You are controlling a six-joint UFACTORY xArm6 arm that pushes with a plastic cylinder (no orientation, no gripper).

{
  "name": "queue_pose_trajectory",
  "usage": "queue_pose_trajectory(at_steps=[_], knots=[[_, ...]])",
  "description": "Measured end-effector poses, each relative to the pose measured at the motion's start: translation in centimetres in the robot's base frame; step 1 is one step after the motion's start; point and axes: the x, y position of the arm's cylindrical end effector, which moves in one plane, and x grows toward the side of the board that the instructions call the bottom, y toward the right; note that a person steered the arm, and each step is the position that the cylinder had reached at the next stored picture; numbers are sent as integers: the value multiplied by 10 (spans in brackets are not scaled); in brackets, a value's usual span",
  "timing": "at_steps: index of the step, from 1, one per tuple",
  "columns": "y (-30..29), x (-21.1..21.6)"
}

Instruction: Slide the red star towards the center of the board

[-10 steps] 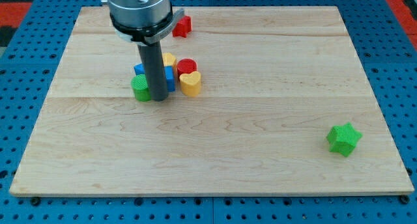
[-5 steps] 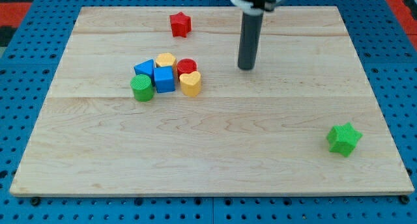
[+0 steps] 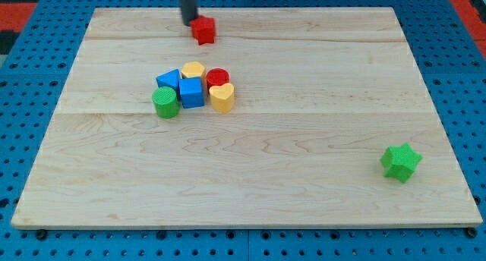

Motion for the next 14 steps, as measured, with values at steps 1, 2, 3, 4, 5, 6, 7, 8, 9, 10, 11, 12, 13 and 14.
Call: queue_pose_trajectory(at_steps=[1, 2, 3, 4, 5, 6, 7, 8, 9, 10, 11, 12, 13, 14], knots=[[39, 10], [77, 39], [61, 44], [44, -4], [-1, -5], [-5, 33], [35, 56], [60, 57], [63, 78], [83, 102], [119, 102], [152, 101], [168, 103], [177, 117]])
